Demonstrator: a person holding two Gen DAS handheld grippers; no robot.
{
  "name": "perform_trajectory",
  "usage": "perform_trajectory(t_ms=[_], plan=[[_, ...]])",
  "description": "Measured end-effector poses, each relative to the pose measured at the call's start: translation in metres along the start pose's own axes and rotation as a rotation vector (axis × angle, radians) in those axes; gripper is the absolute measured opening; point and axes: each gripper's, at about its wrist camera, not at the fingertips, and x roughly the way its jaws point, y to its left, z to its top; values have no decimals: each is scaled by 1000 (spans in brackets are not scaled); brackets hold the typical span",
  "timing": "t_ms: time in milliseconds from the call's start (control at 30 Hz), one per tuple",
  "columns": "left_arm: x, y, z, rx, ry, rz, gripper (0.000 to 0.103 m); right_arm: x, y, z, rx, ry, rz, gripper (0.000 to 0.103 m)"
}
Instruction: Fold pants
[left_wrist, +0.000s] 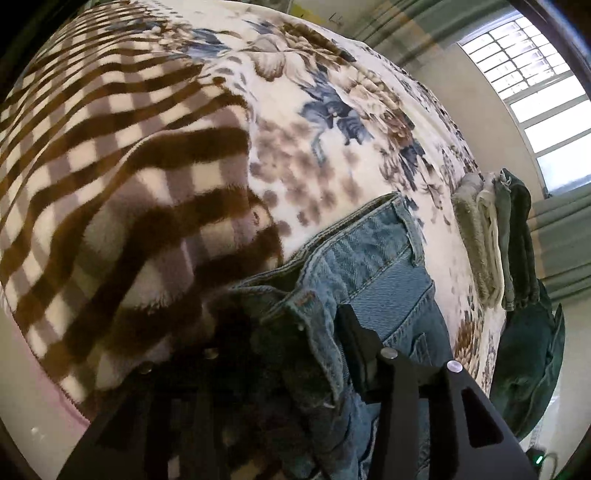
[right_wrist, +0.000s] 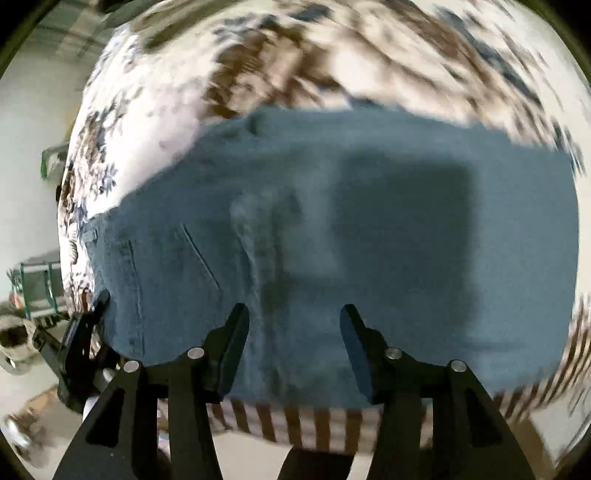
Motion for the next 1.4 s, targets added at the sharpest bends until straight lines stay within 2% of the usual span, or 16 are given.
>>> perform_trajectory(t_ms=[167,267,333,367,400,467,567,633,767,833,967,1067,1100,1200,1333,1400], plan=[[7,1,2,-17,16,-2,49,34,-9,-37,-3,115,-27,51],[11,-1,5,-21,29,2,53,34,-3,-41,-29,115,-26,51],[9,-5,5,-11,24,10,52,25,-2,-41,-10,101,7,51],[6,-9,5,5,9,13,44,20,-4,-41,-1,88,11,52],[0,-15,3,40,-15,21,34,11,-8,-41,10,65,4,55],[-13,-29,-2,108,-57,27,28,1,-10,-36,28,15,-13,59],[-36,-50,-8,168,-110,7,26,-22,-37,-31,54,-48,-51,76],[-52,-68,-13,210,-138,-17,25,-34,-66,-26,73,-77,-85,93],[-91,-113,-31,311,-204,-63,24,-47,-102,-17,119,-100,-73,96],[-116,-146,-52,374,-234,-102,24,-60,-119,-15,123,-121,-63,96],[-148,-205,-99,478,-243,-175,24,-90,-148,-17,116,-170,-51,96],[-154,-249,-149,527,-172,-250,23,-107,-175,-22,131,-164,-32,96],[-148,-264,-173,528,-116,-286,23,-110,-182,-23,133,-168,-24,96],[-120,-293,-232,569,-1,-316,22,-123,-216,-30,134,-179,-55,96],[-68,-315,-303,654,133,-281,22,-132,-262,-41,187,-185,-81,96],[-45,-321,-332,697,174,-260,22,-134,-290,-45,229,-186,-88,96]])
